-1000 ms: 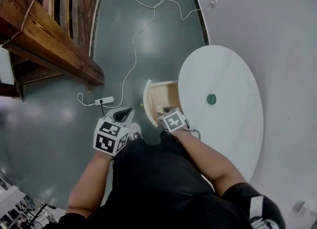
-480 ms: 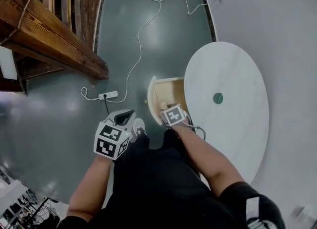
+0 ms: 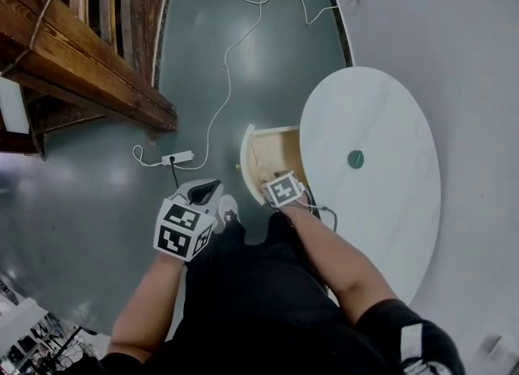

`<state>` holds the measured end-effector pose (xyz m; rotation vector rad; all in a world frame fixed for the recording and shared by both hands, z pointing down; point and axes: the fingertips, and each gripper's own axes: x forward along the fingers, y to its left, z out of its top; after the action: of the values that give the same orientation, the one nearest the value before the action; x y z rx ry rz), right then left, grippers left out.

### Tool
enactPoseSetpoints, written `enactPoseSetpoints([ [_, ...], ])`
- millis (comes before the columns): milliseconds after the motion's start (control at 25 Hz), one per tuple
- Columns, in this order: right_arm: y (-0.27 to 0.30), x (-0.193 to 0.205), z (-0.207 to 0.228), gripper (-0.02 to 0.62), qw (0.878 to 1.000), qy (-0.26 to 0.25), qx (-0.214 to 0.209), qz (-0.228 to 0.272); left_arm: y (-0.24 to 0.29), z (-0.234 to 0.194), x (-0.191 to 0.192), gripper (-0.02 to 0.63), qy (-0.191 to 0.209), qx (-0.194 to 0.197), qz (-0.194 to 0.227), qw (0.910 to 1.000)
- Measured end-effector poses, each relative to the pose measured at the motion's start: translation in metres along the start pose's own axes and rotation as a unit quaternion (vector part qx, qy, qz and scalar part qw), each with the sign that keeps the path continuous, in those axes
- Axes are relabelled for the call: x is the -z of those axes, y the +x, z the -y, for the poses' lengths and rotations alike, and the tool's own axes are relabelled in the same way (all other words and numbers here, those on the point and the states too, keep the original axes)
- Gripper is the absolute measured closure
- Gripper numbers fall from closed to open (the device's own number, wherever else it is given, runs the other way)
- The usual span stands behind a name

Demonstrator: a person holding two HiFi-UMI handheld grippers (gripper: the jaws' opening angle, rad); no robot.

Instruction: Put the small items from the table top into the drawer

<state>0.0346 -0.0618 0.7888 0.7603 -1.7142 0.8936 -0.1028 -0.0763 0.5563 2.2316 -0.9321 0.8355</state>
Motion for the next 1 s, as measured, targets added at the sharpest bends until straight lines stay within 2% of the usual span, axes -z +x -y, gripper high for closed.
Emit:
enactPoseSetpoints([
  [80,-0.005,0.002,-0.003,0.425,1.0,0.009,-0.006,-0.001,0.001,0.0,-0.001,0.592,0.0,0.001,0.0,1.0],
  [200,-0.015,-0.014,-0.017,0.425,0.999,0.011,-0.033,0.042,0.002,0.003,-0.005,0.592,0.001,0.005,0.004,1.0],
  [360,-0.045,-0.038,-0.013,0.444,0.995,-0.013,-0.013,0.103,0.004,0.006,-0.014,0.592,0.008,0.01,0.012,0.9998],
  [480,-0.068,-0.045,-0.015,0.486,0.99,-0.01,-0.018,0.137,0.006,0.009,-0.023,0.592,0.016,0.015,0.019,0.9996],
  [600,-0.098,-0.054,-0.021,0.571,0.983,0.01,-0.043,0.181,0.006,0.012,-0.033,0.592,0.029,0.02,0.025,0.9991],
  [760,-0.143,-0.062,-0.026,0.586,0.97,0.029,-0.056,0.234,0.006,0.015,-0.044,0.592,0.046,0.026,0.029,0.9982],
  [1000,-0.206,-0.076,-0.022,0.586,0.951,0.026,-0.043,0.305,0.008,0.025,-0.055,0.592,0.065,0.037,0.034,0.9966],
])
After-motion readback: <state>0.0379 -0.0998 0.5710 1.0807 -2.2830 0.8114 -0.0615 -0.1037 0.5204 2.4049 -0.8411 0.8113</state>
